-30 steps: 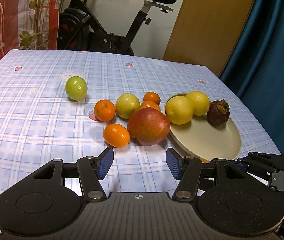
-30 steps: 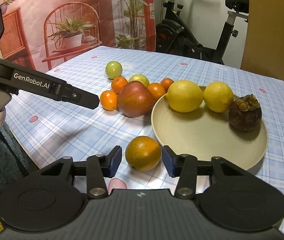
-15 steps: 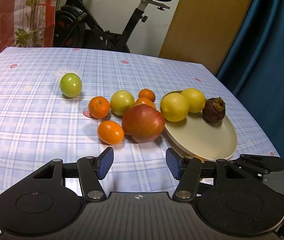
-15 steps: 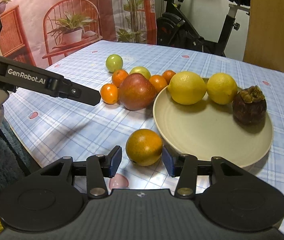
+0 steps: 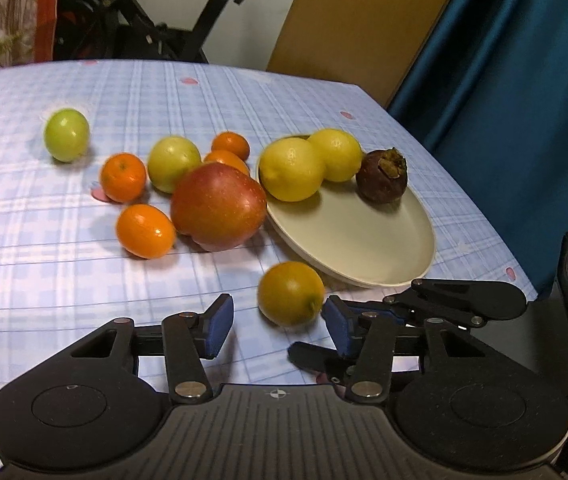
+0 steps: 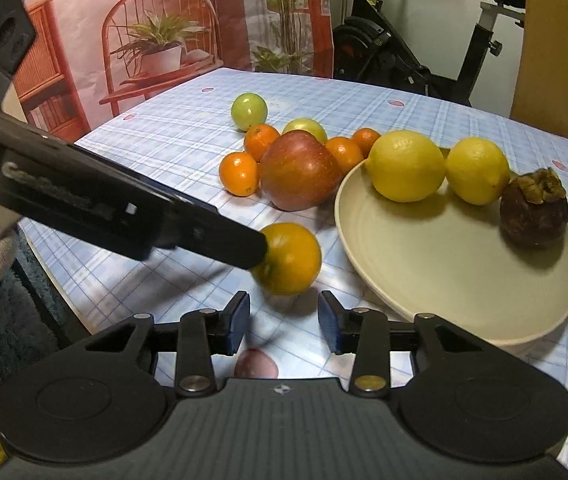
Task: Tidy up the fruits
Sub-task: 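Close the left gripper around the round orange, then carry the orange onto the beige plate and open the left gripper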
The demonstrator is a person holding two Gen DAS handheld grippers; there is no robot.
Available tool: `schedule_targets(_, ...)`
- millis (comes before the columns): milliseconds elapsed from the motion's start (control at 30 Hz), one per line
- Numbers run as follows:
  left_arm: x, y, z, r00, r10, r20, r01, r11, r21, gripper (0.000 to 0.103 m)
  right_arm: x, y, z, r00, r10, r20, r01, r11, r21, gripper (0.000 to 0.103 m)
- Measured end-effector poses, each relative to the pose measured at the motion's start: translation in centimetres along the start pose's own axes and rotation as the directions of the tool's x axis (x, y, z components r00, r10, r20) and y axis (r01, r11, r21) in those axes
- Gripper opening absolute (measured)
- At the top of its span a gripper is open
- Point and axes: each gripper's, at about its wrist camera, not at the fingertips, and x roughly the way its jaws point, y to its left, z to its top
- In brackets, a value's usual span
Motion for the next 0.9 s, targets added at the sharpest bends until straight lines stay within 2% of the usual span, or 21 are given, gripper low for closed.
schedule_targets(133, 1.3, 1.4, 0.8, 1.000, -0.010, 0.003, 0.010, 0.998, -0.068, 0.053, 0.9, -0.6, 0.6, 1.000, 0.011, 0.008, -0.011, 0.999, 0.033, 0.042)
schedule_targets(300, 1.7, 2.4, 1.9, 0.996, -0.073, 0.042, 0.078, 0.989, -0.124, 0.053, 1.3, -1.4, 1.0, 1.000, 0.020, 0.023, -0.021, 0.996, 0.084, 0.042)
schedule_targets(567, 3.3, 1.6, 2.1, 0.995, -0.096, -0.006, 0.095, 0.991, -0.091, 0.050, 1.6, -1.0, 1.3, 0.999, 0.023, 0.034, -0.025, 0.997, 0.074, 0.042)
schedule_targets(667, 3.1, 1.9, 1.6, 0.995, -0.096, -0.019, 0.093, 0.991, -0.098, 0.045, 1.7, -0.9, 1.3, 0.999, 0.020, 0.038, -0.023, 0.997, 0.067, 0.042)
schedule_targets(800, 2.8, 2.1, 1.2, 0.995, -0.099, -0.017, 0.097, 0.990, -0.103, 0.044, 1.7, -0.6, 1.1, 0.999, 0.017, 0.045, -0.020, 0.998, 0.062, 0.042)
schedule_targets(900, 2.5, 1.5, 1.0, 0.997, -0.079, -0.010, 0.078, 0.995, -0.067, 0.044, 1.7, -0.5, 1.0, 0.999, 0.016, 0.052, -0.019, 0.998, 0.062, 0.042)
